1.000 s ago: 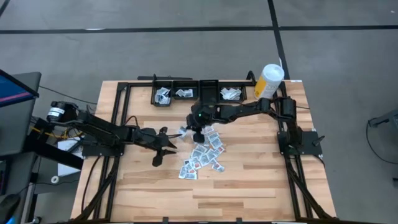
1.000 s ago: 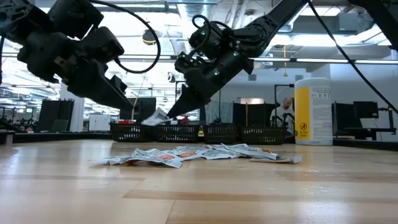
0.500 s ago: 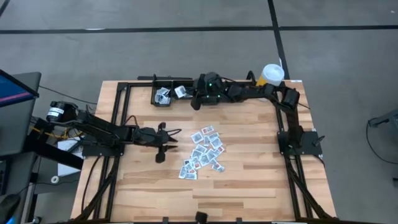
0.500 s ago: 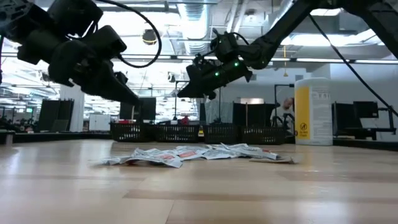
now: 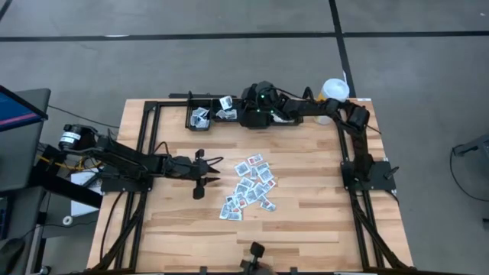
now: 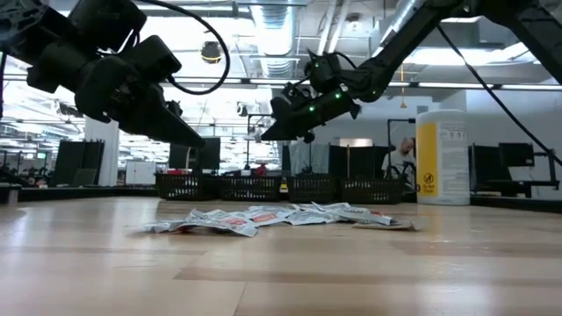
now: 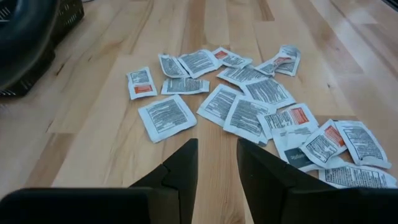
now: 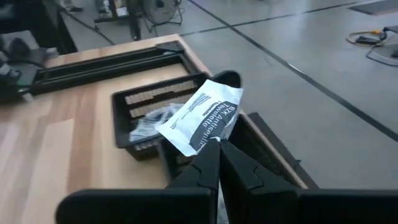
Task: Pick & Place First Aid Supplies
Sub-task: Put the black towelette pack into the middle left black bin
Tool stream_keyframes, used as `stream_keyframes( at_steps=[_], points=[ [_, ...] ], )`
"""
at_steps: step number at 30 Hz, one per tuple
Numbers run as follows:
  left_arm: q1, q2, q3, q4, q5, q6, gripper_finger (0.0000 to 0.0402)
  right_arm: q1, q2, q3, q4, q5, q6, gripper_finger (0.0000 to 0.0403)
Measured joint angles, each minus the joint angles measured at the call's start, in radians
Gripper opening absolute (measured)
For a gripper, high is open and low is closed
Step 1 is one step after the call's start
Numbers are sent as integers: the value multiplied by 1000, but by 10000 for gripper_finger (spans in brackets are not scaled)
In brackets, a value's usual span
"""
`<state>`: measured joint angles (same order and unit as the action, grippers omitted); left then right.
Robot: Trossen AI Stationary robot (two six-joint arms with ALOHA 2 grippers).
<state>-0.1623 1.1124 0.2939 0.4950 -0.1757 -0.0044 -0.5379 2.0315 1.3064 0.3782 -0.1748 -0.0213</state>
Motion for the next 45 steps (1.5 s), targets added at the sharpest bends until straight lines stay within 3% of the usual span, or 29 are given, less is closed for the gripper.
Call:
stream_keyframes(
  at_steps=[14, 29, 34, 40, 45],
  points=[
    [1, 102, 0, 102, -4, 1, 112, -26, 1, 1, -55, -12, 14, 3],
    [1, 101, 0, 108, -4, 1, 112, -26, 2, 1, -100, -10, 9, 97],
    [1, 101, 0, 109, -4, 1, 112, -23, 2, 1, -129, -20, -88, 97],
    [1, 101, 0, 109, -4, 1, 112, 19, 2, 1, -156, -132, -181, 92],
    [1, 101, 0, 109, -4, 1, 112, 77, 2, 1, -195, -8, -324, 97]
  ],
)
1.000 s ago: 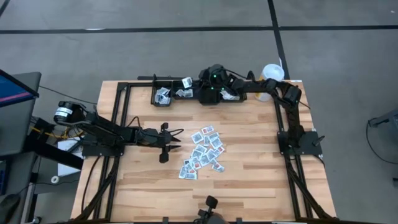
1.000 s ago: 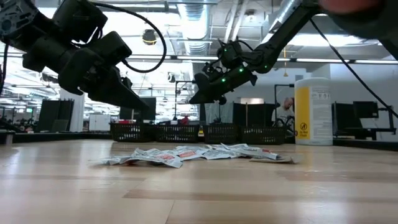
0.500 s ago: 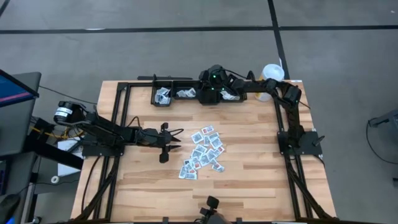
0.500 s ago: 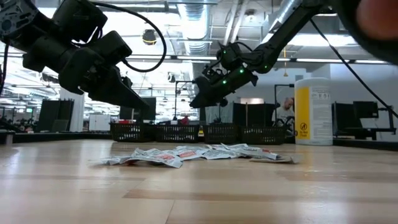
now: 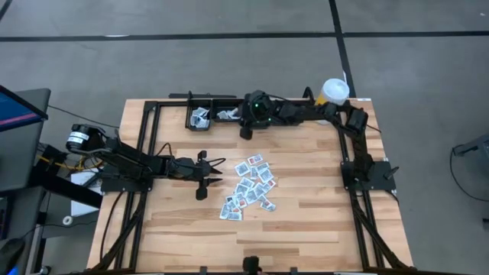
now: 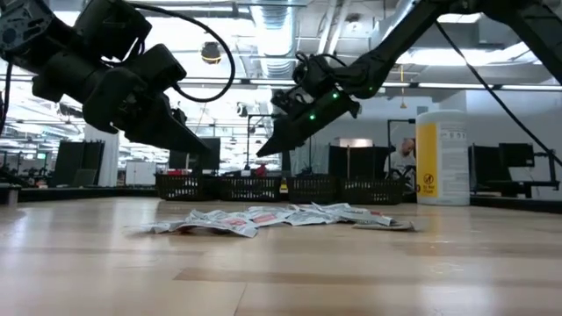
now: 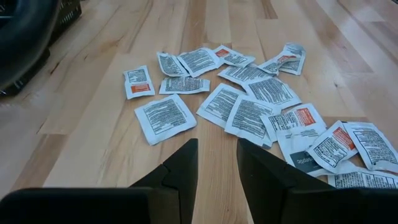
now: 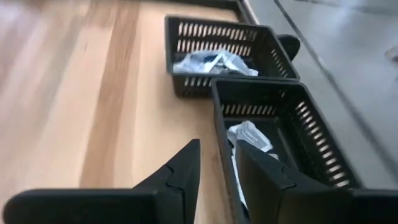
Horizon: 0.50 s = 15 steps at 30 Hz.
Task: Pick & Place First Aid Supplies
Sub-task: Put the black towelette pack into the middle left black bin
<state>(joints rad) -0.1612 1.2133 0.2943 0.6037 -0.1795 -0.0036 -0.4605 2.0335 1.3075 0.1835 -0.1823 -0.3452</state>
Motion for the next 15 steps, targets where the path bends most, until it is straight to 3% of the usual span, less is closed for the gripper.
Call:
stream_keyframes(
  at_steps=[5, 15],
  points=[
    [0, 0, 0, 0, 0, 0, 112, 28, -15, 0, -58, 43, -164, 100],
    [0, 0, 0, -1, 0, 22, 112, 62, -164, -11, -384, 50, -129, 101]
  ],
)
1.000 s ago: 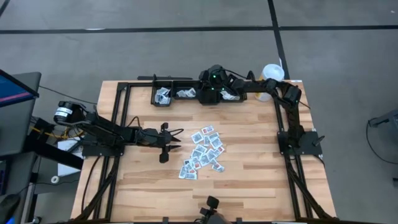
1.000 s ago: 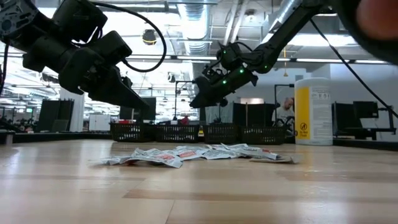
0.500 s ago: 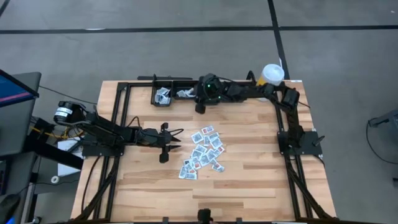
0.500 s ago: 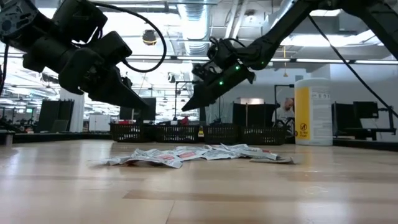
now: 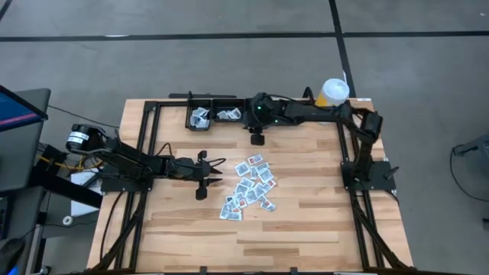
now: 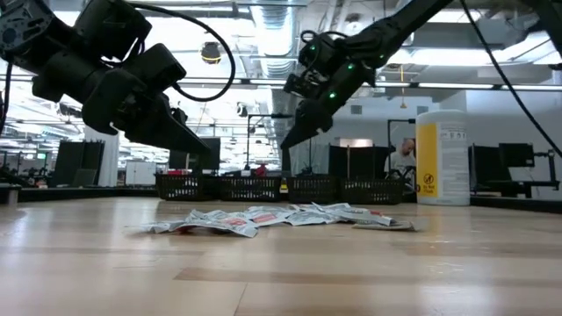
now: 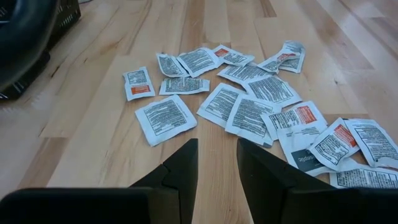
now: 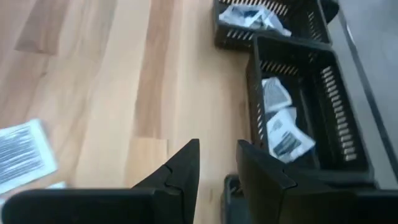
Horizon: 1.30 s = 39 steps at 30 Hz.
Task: Pick & Place First Aid Supplies
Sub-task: Put the black towelette pack into the middle left black bin
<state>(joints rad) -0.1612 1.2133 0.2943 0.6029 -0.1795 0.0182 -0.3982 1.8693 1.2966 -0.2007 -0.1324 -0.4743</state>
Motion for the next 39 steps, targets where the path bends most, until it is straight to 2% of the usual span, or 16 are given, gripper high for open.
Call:
stream_keyframes(
  at_steps=[5, 12, 17, 23, 28, 39],
  points=[
    [0, 0, 0, 0, 0, 0, 112, 32, -53, -124, 50, -4, 39, 101],
    [0, 0, 0, 0, 0, 0, 112, 105, -96, -356, 295, 1, 143, 101],
    [0, 0, 0, 0, 0, 1, 112, 196, -70, -451, 507, -1, 151, 101],
    [0, 0, 0, 3, 0, 4, 112, 272, 34, -456, 657, 0, 84, 101],
    [0, 0, 0, 6, 0, 1, 112, 303, 83, -424, 639, 0, 56, 101],
    [0, 0, 0, 8, 0, 1, 112, 305, 84, -417, 601, -21, 49, 101]
  ],
)
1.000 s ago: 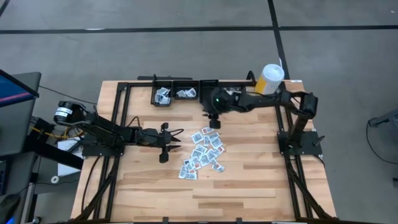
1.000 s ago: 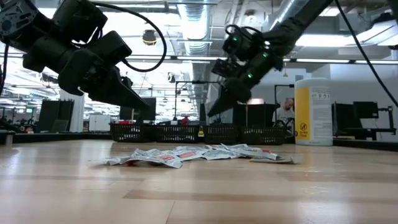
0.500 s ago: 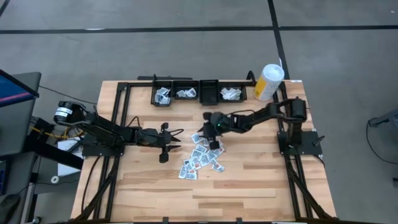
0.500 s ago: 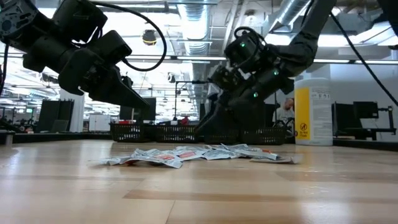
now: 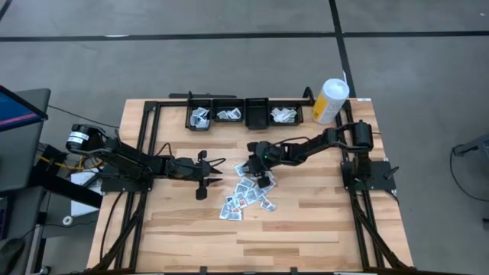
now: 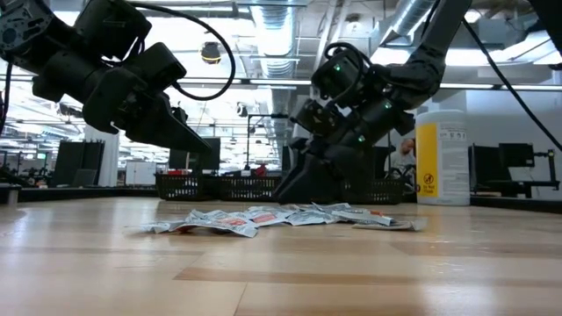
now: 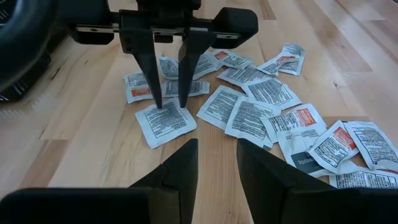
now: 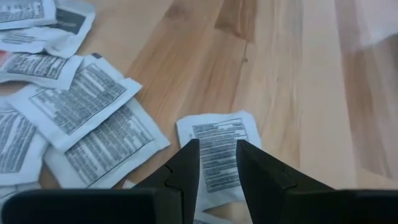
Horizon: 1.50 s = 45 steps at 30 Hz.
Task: Pick & Place First Aid Supplies
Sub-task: Put the black towelette pack into the middle left black bin
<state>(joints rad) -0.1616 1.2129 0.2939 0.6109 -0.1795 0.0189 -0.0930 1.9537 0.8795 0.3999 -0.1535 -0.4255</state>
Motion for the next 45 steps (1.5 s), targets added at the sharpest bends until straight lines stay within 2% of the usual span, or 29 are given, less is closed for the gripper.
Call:
stream_keyframes(
  at_steps=[19, 23, 26, 33, 39, 45],
  points=[
    [0, 0, 0, 0, 0, 0, 112, -1, 5, 1, -63, -7, 8, 101],
    [0, 0, 0, 0, 0, 0, 112, -6, 18, 3, -55, -41, 8, 99],
    [0, 0, 0, 0, 0, 0, 112, -9, 42, 11, -41, -73, 8, 83],
    [1, 0, 0, 1, -2, 0, 112, -20, 80, 53, -78, -107, -5, 10],
    [1, 0, 0, 0, -3, 0, 112, -21, 86, 79, -108, -114, -18, 6],
    [1, 0, 0, 1, -3, 0, 112, -20, 37, 76, -130, -84, 3, 4]
  ],
)
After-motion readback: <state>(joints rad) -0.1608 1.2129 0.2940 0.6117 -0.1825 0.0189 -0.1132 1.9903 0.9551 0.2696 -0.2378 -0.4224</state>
